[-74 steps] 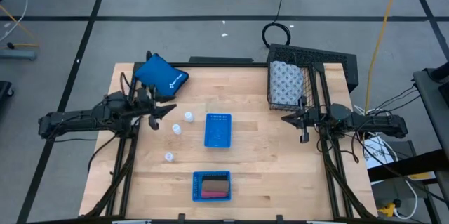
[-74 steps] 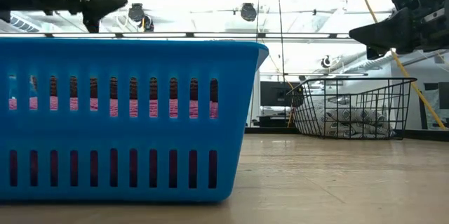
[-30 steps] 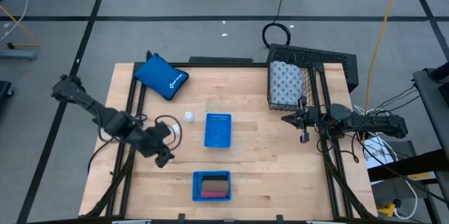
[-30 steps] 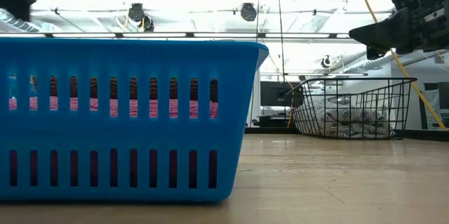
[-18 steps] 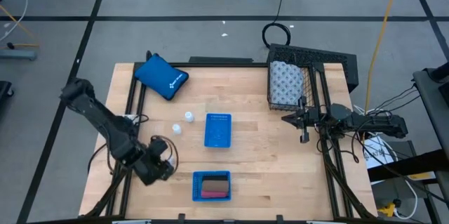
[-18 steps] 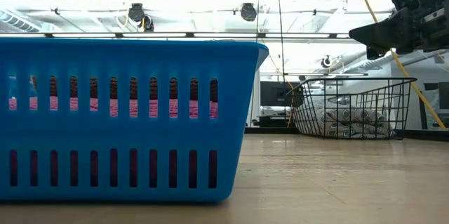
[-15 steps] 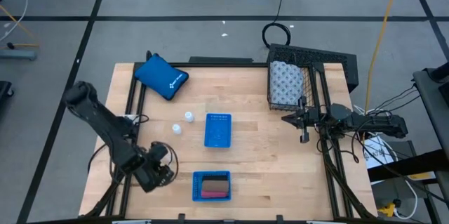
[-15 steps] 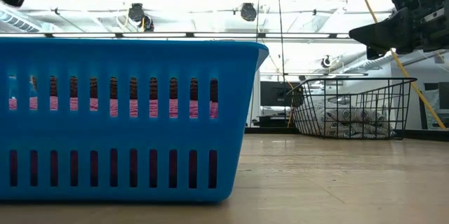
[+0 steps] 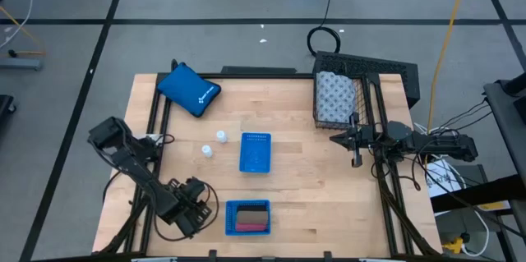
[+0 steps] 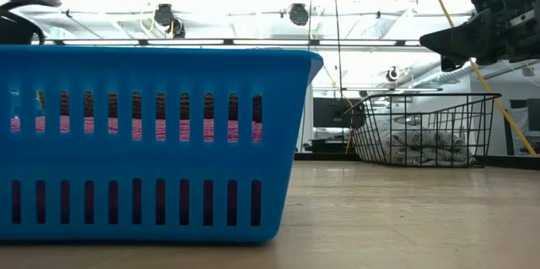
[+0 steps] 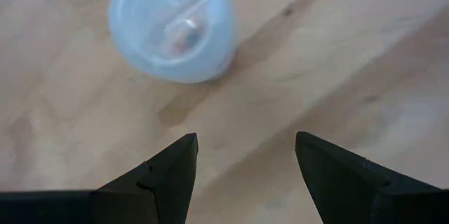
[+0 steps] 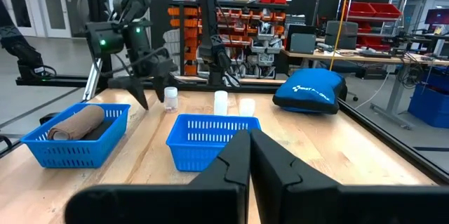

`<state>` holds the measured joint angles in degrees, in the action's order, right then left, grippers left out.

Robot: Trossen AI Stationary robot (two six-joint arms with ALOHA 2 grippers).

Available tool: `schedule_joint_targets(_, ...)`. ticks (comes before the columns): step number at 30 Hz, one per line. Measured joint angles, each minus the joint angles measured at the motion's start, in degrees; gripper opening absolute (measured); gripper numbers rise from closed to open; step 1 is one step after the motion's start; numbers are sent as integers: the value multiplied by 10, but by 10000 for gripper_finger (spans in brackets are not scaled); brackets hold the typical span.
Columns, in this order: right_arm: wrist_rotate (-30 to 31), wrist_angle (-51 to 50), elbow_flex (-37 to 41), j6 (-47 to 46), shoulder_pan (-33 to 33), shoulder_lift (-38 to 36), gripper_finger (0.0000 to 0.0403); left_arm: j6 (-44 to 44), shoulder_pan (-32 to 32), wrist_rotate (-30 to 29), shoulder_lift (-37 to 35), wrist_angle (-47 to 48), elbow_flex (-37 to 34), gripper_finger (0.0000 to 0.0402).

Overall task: Pick & place medical supplies in basket/bin
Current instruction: Put the bottom white pill bottle into the top blue bin

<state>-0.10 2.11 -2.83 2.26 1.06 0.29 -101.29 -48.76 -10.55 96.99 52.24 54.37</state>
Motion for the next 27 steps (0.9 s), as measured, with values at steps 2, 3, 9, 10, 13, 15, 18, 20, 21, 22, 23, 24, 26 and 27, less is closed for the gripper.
schedule_joint_targets(2,0,0,0,0,0,0,0,-3,3,0,14,1,0,250)
schedule_joint_targets(3,0,0,0,0,0,0,0,-4,5,-1,19,2,0,250)
schedule_joint_targets(9,0,0,0,0,0,0,0,-5,13,-61,24,20,0,250)
schedule_joint_targets(10,0,0,0,0,0,0,0,-5,15,-71,24,22,0,250)
schedule_joint_targets(13,0,0,0,0,0,0,0,-5,19,-82,24,24,0,250)
schedule_joint_targets(15,0,0,0,0,0,0,0,-5,20,-79,23,32,0,250)
schedule_joint_targets(18,0,0,0,1,0,0,0,-5,20,-77,19,34,0,250)
schedule_joint_targets(20,0,0,0,1,0,0,0,-4,20,-75,15,35,0,250)
schedule_joint_targets(21,0,0,0,1,0,0,0,-4,20,-75,10,37,0,250)
schedule_joint_targets(22,0,0,0,1,0,0,0,-5,20,-75,5,41,0,250)
schedule_joint_targets(23,0,0,0,1,0,0,0,-7,20,-75,-3,45,0,250)
schedule_joint_targets(24,0,0,0,1,0,0,0,-10,20,-75,-11,47,0,250)
schedule_joint_targets(26,0,0,0,1,0,0,0,-8,20,-75,-33,50,0,250)
schedule_joint_targets(27,0,0,0,1,0,0,0,-5,22,-75,-47,51,0,250)
